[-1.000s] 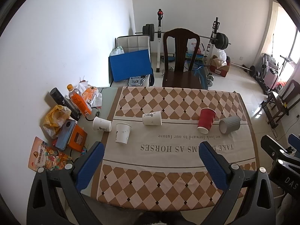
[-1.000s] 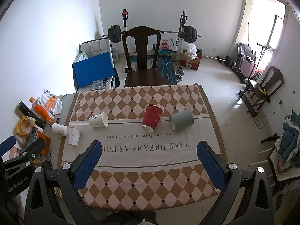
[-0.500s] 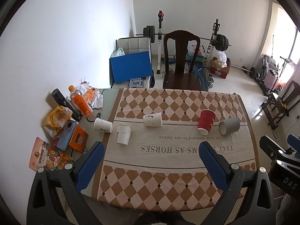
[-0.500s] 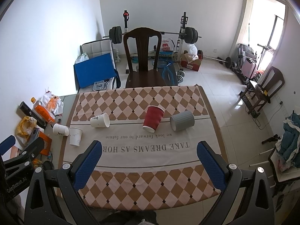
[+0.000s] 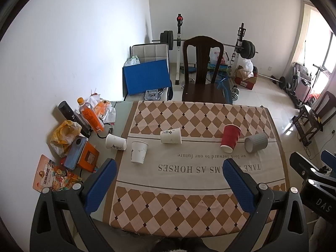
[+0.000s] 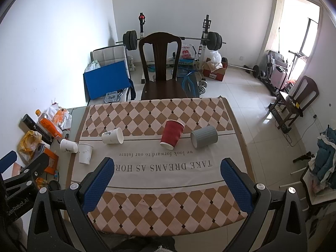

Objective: Flip cup upright

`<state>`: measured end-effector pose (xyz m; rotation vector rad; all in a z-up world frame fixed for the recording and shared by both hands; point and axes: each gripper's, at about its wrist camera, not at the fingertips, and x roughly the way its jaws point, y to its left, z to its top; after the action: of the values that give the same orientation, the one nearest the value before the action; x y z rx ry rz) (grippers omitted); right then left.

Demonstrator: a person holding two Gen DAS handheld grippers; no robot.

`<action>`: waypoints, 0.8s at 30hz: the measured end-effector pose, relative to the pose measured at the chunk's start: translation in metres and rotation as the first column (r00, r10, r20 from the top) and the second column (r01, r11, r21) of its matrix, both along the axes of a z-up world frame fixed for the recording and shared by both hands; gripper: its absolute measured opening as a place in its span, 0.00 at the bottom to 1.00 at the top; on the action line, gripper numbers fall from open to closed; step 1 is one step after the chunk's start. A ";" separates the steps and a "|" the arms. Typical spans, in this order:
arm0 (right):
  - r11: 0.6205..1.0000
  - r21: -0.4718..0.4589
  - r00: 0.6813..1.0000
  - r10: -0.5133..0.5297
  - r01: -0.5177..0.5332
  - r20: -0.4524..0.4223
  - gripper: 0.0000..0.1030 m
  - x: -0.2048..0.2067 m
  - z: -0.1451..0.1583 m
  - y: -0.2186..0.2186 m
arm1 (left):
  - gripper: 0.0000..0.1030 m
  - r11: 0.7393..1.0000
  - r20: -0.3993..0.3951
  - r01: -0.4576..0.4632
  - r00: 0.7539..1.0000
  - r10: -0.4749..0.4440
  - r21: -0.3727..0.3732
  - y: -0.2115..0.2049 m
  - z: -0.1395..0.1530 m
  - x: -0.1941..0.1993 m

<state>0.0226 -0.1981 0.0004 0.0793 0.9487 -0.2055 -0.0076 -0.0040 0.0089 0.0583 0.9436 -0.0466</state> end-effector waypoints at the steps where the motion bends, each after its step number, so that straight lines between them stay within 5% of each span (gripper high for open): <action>1: 1.000 -0.001 1.000 0.000 0.000 0.000 0.99 0.000 0.000 0.000 | 1.00 1.000 0.002 -0.001 1.000 0.001 0.002 0.001 -0.001 0.000; 24: 1.000 0.002 1.000 0.000 0.000 0.005 0.99 -0.004 0.003 -0.004 | 1.00 1.000 0.007 -0.002 1.000 0.002 -0.005 -0.001 0.015 0.004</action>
<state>0.0185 -0.2016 0.0034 0.0815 0.9442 -0.2039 -0.0035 -0.0048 0.0240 0.0525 0.9365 -0.0471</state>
